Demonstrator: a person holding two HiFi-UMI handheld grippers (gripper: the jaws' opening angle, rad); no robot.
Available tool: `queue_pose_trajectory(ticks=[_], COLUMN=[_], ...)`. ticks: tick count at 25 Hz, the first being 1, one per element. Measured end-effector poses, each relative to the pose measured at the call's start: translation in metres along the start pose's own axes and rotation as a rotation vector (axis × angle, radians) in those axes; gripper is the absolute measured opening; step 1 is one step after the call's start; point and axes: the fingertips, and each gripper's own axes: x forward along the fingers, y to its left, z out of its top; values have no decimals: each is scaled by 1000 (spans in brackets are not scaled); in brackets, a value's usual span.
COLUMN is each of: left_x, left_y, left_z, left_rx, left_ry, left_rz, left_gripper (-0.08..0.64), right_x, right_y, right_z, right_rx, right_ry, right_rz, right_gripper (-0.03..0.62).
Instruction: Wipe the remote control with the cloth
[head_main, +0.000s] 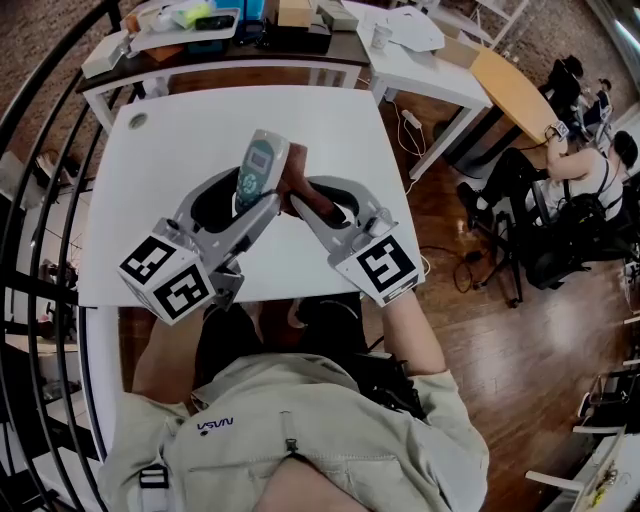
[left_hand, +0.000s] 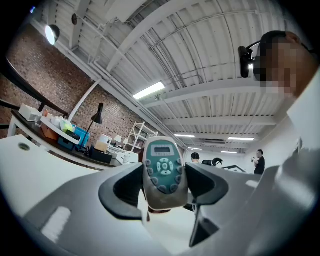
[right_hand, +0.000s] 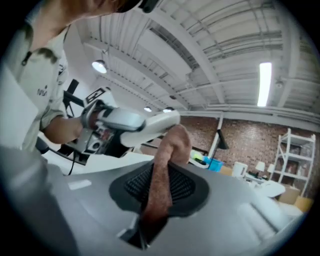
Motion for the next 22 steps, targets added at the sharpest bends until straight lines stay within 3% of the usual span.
queue_pose_trajectory(ticks=[3,6,10,22], left_x=[2,3,-1,3], left_y=[-5,-12,-13,9], left_z=[-2,-6,-8,0], left_rx=[-2,-17,-27,-48], left_ry=[7,24,34,-1], left_rz=[-20,-58,-78,-9], left_gripper=[279,279,279,279], right_x=[-9,-7,12,27], right_y=[-39,-46,-23,56], right_z=[15,28,28,1], right_rx=[65,-17,-127,-129], right_ry=[-52,-49,11,57], right_rz=[-127,-134,-60,210], right_gripper=[66,66,66,66])
